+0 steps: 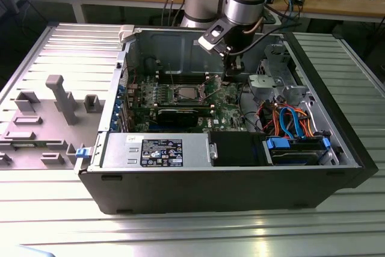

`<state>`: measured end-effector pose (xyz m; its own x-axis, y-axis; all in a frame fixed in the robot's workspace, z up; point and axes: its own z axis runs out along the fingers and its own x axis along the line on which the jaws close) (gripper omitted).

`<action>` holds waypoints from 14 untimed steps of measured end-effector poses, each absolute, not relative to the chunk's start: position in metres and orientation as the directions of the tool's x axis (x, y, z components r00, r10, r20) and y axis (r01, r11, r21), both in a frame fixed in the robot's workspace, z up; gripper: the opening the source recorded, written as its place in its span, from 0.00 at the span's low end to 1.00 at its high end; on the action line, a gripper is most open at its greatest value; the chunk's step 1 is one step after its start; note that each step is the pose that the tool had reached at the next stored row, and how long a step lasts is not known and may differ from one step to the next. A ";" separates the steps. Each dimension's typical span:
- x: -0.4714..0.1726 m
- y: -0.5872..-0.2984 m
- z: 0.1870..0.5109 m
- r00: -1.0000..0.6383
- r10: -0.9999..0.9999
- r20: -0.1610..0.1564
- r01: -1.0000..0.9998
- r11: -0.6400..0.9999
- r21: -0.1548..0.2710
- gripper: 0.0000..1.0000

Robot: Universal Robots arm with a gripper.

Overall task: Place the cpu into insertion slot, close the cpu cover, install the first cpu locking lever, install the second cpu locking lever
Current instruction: 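Close the cpu cover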

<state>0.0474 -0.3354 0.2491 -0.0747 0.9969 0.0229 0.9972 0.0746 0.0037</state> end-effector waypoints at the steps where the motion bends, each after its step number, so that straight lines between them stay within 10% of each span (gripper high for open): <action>1: 0.047 -0.335 0.248 -0.076 0.997 0.023 0.997 0.076 0.004 0.11; 14: 0.030 -0.335 0.248 -0.079 0.997 0.024 0.997 0.079 0.004 0.11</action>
<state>0.0299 -0.3354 0.2482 -0.0787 0.9966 0.0235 0.9969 0.0786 0.0036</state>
